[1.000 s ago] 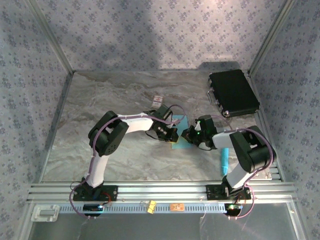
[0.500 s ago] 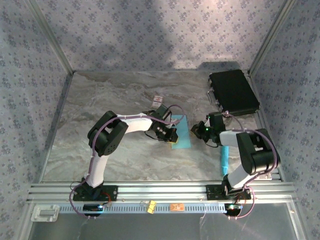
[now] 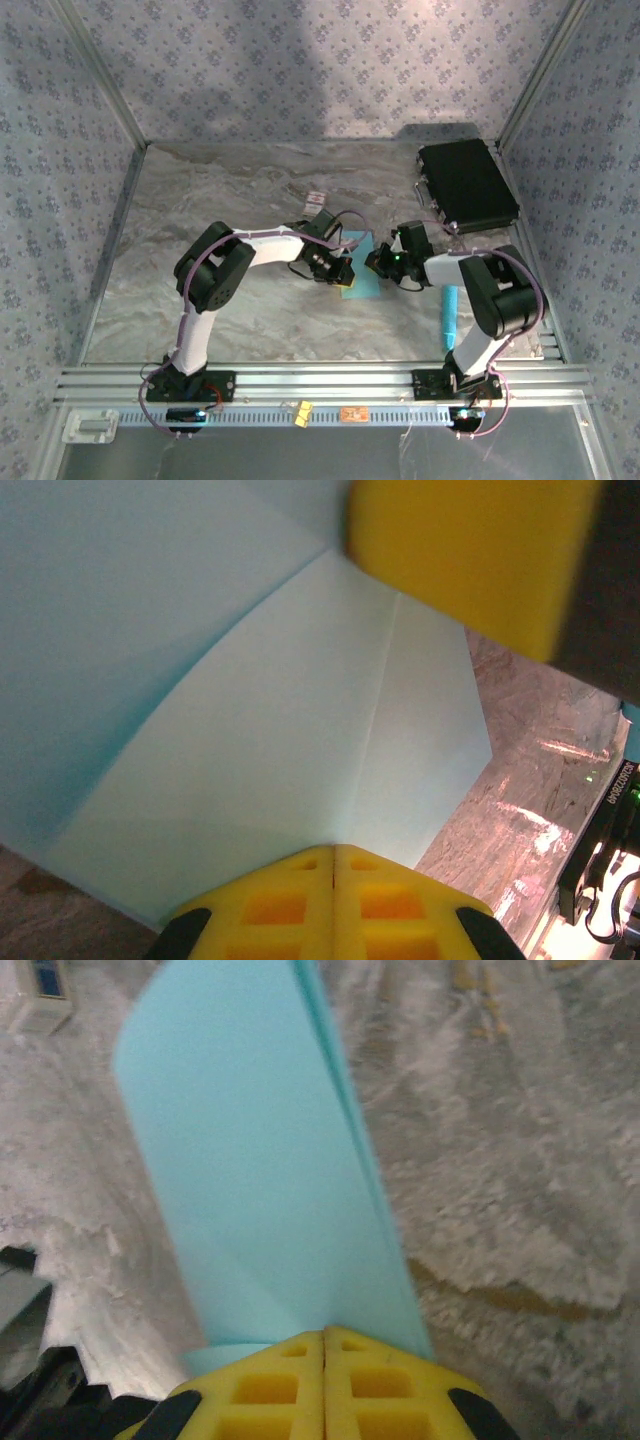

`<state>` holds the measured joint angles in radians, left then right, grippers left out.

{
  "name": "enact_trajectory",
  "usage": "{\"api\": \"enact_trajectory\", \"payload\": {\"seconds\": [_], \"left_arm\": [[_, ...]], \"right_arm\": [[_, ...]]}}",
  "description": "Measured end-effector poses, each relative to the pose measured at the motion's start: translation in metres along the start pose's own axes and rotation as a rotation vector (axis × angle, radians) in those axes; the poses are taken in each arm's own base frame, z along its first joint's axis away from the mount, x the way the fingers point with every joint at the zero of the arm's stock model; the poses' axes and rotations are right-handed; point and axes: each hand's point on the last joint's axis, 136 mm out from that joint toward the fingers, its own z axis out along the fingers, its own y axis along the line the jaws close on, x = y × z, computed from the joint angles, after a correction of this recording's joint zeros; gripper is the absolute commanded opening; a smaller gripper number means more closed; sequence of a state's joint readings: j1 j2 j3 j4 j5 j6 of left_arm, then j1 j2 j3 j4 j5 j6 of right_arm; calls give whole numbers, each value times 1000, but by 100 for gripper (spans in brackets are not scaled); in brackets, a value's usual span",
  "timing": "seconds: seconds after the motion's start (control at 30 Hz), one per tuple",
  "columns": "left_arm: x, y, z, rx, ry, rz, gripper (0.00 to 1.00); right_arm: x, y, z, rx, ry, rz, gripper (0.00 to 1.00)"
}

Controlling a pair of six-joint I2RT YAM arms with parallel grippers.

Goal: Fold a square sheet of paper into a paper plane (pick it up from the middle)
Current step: Fold the triangle a second time at the center of the table.

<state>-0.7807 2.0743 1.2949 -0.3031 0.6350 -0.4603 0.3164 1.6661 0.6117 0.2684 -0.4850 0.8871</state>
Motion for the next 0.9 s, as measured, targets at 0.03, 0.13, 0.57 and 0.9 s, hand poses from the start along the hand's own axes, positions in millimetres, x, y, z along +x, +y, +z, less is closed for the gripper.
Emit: {"api": "enact_trajectory", "payload": {"seconds": [0.03,0.13,0.57,0.9], "left_arm": [[0,0,0,1,-1,0,3],[2,0,-3,-2,-7,-2,9],[-7,-19,-14,57,-50,-46,16],[-8,-16,-6,54,-13,-63,16]], "right_arm": [[-1,1,1,-3,3,3,5],[-2,2,3,-11,4,4,4],[-1,2,3,-44,-24,-4,3],[-1,2,3,-49,-28,-8,3]]}}
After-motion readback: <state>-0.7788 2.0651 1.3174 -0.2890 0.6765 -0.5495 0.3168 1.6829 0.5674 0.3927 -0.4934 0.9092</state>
